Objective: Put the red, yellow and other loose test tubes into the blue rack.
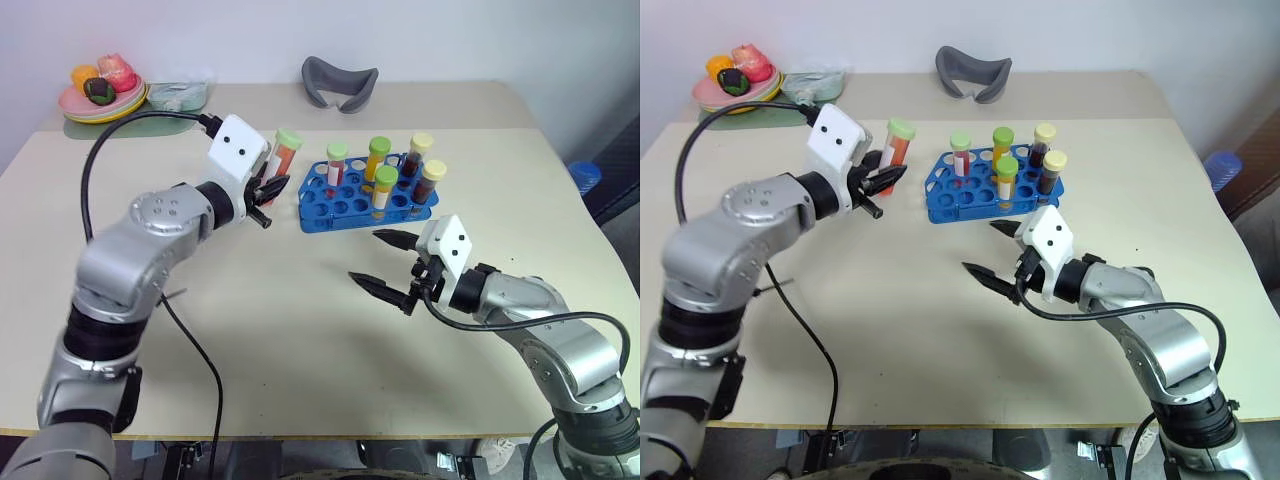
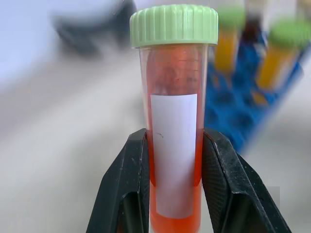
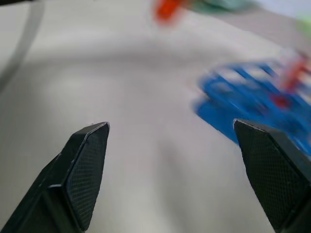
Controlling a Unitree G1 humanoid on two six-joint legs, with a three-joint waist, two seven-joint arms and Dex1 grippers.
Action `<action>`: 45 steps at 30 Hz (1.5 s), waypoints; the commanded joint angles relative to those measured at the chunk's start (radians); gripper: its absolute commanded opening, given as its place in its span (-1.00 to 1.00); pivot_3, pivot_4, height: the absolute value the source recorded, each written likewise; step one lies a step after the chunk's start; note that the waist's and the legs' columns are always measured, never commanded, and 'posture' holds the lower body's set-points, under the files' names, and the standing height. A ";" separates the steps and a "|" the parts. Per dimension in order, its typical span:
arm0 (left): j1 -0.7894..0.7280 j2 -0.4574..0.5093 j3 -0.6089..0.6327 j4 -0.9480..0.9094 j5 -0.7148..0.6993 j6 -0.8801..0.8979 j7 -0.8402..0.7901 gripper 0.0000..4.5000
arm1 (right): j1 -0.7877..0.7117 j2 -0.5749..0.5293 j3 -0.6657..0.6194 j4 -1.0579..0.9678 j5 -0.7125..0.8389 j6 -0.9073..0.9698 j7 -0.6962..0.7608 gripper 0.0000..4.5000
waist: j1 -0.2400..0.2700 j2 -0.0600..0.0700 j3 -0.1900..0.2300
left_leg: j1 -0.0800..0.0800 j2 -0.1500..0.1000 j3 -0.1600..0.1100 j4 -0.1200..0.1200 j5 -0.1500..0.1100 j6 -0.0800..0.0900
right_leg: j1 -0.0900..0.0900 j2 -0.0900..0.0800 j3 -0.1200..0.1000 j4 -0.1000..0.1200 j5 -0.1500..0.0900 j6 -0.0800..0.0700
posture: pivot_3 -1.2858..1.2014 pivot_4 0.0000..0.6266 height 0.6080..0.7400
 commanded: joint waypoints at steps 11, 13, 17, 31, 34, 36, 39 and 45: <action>-0.017 -0.462 -0.129 0.577 0.282 -0.851 0.036 -0.62 | 0.066 0.072 -0.036 -0.023 -0.030 -0.022 -0.075 0.86 | 0.021 0.001 -0.001 | 0.000 0.000 0.001 0.009 -0.007 0.013 | 0.004 0.001 0.000 -0.001 0.000 0.000 | 0.03 -0.52 1.00; -0.021 -0.483 -0.115 0.644 0.291 -0.898 0.025 -0.62 | 0.076 0.069 -0.042 -0.028 -0.033 -0.023 -0.078 0.86 | 0.021 0.001 -0.001 | 0.000 0.000 0.001 0.009 -0.008 0.014 | 0.004 0.001 0.000 -0.002 0.000 0.001 | 0.03 -0.52 1.00; -0.022 -0.514 -0.088 0.734 0.277 -0.954 -0.005 -0.62 | 0.087 0.067 -0.054 -0.030 -0.033 -0.024 -0.084 0.86 | 0.020 0.001 -0.001 | 0.000 0.000 0.001 0.009 -0.008 0.014 | 0.005 0.001 0.000 -0.002 0.000 0.001 | 0.03 -0.52 1.00; -0.110 -0.591 -0.036 0.974 0.306 -1.070 -0.022 -0.62 | 0.077 0.073 -0.065 -0.029 -0.025 -0.020 -0.092 0.86 | 0.022 0.001 -0.001 | 0.000 0.000 0.000 0.009 -0.008 0.014 | 0.005 0.001 0.000 -0.002 0.000 0.001 | 0.03 -0.52 1.00; -0.112 -0.595 -0.035 0.987 0.313 -1.084 -0.029 -0.62 | 0.078 0.074 -0.065 -0.031 -0.025 -0.019 -0.095 0.86 | 0.022 0.001 -0.001 | 0.000 0.000 0.000 0.009 -0.008 0.014 | 0.005 0.001 0.000 -0.002 0.000 0.001 | 0.03 -0.52 1.00; -0.111 -0.596 -0.033 0.991 0.317 -1.090 -0.032 -0.62 | 0.078 0.074 -0.065 -0.031 -0.024 -0.019 -0.095 0.86 | 0.022 0.001 -0.001 | 0.000 0.000 0.000 0.009 -0.008 0.013 | 0.005 0.001 0.000 -0.002 0.000 0.001 | 0.03 -0.52 1.00; -0.100 -0.596 -0.024 0.981 0.304 -1.084 -0.048 -0.16 | 0.076 0.076 -0.065 -0.031 -0.023 -0.017 -0.097 0.86 | 0.022 0.001 -0.001 | 0.000 0.000 0.000 0.009 -0.008 0.013 | 0.005 0.001 0.000 -0.002 0.000 0.001 | 0.03 -0.52 1.00; -0.066 -0.588 0.001 0.901 0.261 -1.055 -0.095 0.97 | 0.069 0.079 -0.076 -0.020 -0.020 -0.016 -0.100 0.86 | 0.021 0.001 -0.001 | 0.000 0.000 0.000 0.009 -0.008 0.013 | 0.005 0.001 0.000 -0.002 0.000 0.001 | 0.03 -0.52 1.00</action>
